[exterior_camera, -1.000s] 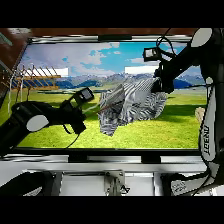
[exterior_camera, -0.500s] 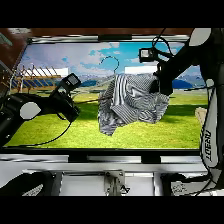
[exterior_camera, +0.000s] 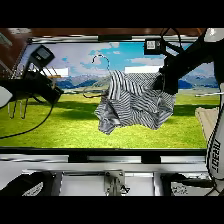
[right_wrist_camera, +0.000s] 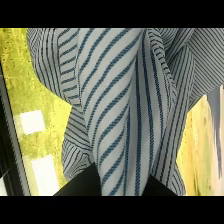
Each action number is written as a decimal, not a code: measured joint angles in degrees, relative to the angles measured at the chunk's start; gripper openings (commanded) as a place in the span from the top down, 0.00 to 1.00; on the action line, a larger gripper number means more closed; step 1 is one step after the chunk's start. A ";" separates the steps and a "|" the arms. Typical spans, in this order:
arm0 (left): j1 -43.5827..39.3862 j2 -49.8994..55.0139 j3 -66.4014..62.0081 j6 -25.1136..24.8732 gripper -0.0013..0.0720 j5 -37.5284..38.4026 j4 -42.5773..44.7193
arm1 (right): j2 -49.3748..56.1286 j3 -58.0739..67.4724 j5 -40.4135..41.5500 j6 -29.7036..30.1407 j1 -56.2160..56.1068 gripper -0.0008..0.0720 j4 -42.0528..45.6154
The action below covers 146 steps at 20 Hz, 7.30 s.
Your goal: Fold the shirts.
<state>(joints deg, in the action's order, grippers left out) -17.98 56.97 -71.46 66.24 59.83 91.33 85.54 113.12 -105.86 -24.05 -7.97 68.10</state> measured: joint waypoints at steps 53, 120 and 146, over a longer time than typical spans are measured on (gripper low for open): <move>15.69 13.27 14.60 -2.19 0.91 -26.73 -68.61 | -5.09 -0.02 5.97 -7.85 1.09 0.90 -11.06; -8.33 5.75 -19.15 11.21 0.34 -11.26 -24.48 | -14.47 -0.04 17.70 -44.46 -2.80 0.90 -4.79; -17.42 16.39 -19.19 6.45 0.23 -40.87 -21.22 | -12.41 -0.04 10.49 -47.74 -10.40 0.90 -5.60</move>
<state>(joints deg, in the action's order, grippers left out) -35.40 73.36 -90.65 72.69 18.96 70.11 73.12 113.08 -95.37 -71.79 -18.37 62.50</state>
